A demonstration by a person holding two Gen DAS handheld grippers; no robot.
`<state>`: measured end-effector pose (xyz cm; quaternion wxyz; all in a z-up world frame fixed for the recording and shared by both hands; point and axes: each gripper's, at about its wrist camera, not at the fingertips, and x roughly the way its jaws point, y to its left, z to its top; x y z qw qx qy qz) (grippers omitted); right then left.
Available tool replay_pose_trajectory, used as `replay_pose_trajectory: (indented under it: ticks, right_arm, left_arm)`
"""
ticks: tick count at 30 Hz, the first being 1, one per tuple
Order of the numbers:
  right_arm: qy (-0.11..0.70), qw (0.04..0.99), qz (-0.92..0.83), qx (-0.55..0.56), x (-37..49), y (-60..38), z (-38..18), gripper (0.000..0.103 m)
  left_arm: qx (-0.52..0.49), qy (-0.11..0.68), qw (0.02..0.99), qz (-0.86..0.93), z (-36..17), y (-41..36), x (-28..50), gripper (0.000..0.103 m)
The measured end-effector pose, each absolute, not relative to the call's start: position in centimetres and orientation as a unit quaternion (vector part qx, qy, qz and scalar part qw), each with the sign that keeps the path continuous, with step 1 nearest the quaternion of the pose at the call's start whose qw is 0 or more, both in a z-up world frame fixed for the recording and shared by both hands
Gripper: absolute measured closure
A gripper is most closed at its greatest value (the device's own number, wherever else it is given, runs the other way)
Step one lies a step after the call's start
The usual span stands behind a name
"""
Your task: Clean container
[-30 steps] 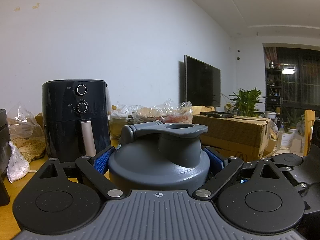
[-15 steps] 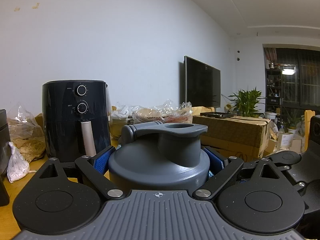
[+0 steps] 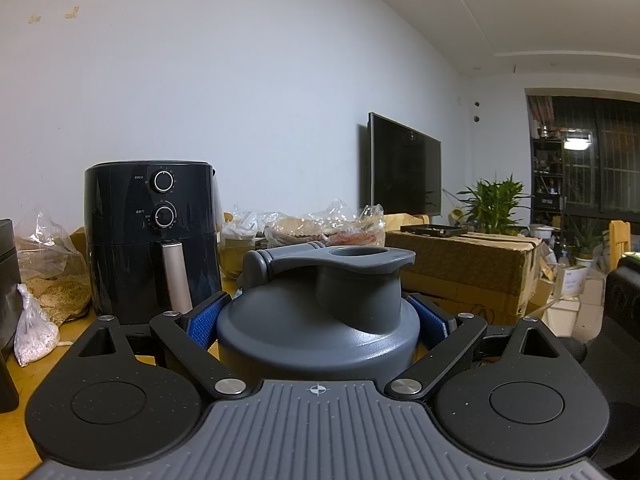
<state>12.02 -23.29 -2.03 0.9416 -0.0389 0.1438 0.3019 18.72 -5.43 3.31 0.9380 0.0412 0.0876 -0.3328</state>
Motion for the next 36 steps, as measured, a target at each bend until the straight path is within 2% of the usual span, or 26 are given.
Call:
replay_pose_trajectory:
  ticks: [15,36]
  right_arm:
    - [0.207,0.927,0.304,-0.074,13.4,-21.9,-6.2,0.088]
    - [0.207,0.930,0.301,-0.045,13.3,-22.3,-6.3,0.089]
  left_arm:
    - [0.042,0.088,0.938,-0.333,3.5,-5.5,18.6,0.008]
    - [0.042,0.089,0.939,-0.331,3.6,-5.4,19.0,0.008]
